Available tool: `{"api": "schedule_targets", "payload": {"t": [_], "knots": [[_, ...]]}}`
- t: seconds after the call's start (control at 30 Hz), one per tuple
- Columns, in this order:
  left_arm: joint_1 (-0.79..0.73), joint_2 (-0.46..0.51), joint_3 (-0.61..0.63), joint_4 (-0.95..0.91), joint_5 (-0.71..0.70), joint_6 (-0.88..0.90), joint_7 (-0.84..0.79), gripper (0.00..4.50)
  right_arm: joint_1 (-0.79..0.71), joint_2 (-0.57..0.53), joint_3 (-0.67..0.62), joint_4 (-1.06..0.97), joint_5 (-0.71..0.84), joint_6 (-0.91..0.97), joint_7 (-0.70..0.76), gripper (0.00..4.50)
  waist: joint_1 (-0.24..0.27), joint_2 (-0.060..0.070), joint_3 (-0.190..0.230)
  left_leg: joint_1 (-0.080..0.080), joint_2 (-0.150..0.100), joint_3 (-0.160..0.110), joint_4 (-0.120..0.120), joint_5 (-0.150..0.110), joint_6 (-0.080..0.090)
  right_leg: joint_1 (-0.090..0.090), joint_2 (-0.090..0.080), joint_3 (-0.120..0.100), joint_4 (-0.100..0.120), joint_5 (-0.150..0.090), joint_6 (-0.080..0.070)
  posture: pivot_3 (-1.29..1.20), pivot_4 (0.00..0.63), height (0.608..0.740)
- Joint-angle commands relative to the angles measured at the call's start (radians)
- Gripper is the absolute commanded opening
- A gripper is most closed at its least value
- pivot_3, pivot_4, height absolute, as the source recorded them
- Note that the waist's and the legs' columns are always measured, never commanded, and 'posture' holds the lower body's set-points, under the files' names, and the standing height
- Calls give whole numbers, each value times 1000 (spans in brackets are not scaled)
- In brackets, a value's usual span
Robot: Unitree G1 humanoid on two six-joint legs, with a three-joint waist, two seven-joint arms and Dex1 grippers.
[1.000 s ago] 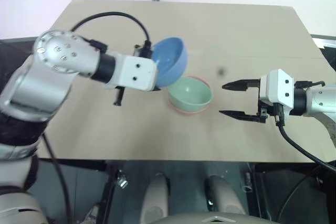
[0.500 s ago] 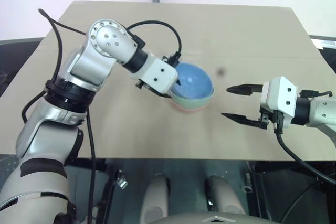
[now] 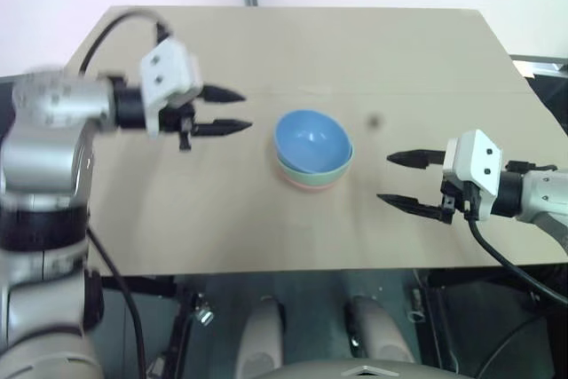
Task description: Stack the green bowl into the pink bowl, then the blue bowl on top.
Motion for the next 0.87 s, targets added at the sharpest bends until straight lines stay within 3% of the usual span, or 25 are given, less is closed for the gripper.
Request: {"api": "schedule_targets", "payload": {"t": [0.03, 0.2, 0.37, 0.47, 0.57, 0.6, 0.87], "knots": [[224, -67, 181, -222, -40, -28, 98, 2135, 22, -6, -59, 17, 35, 29, -10, 3287, 4, 0, 0, 0, 0, 0, 0, 0, 0, 1, 0, 0, 0, 0, 0, 0, 150, 740], [584, -123, 331, -320, -118, 25, 107, 2135, 74, -52, -111, 23, 14, 24, 3, 3287, 11, -1, -1, 2, -1, 0, 0, 0, 0, 2, -1, 0, 0, 0, 0, 0, 150, 740], [671, -76, 426, -295, -196, -4, 58, 2135, 113, -79, -156, 39, 5, 10, 10, 3287, 18, -3, -2, 5, 0, 0, 0, 0, 0, 3, 0, 0, 0, -5, 0, 0, 150, 740], [686, -43, 457, -281, -285, 35, 23, 2969, 128, -81, -191, 54, 35, 32, 14, 3287, 16, -4, -2, 13, -1, 3, 0, 0, 0, 9, -1, 3, -1, -5, 0, 0, 150, 740], [679, -36, 440, -289, -332, 45, 41, 4419, 126, -78, -235, 67, 95, 58, 30, 4170, 11, -4, -2, 15, 0, 4, -2, 0, 0, 11, -1, 3, -2, -5, 0, 0, 150, 740], [673, -34, 434, -290, -341, 49, 54, 4500, 131, -84, -242, 67, 97, 55, 36, 4479, 9, -4, -2, 15, 0, 4, -2, 0, 0, 11, -1, 3, -2, -5, 0, 0, 150, 740], [651, 9, 416, -273, -389, 82, 96, 4500, 146, -108, -262, 45, 70, 13, 39, 4479, 2, -4, -2, 15, 0, 4, -3, 0, 0, 10, 0, 4, -2, -5, 0, 0, 150, 740]]}}
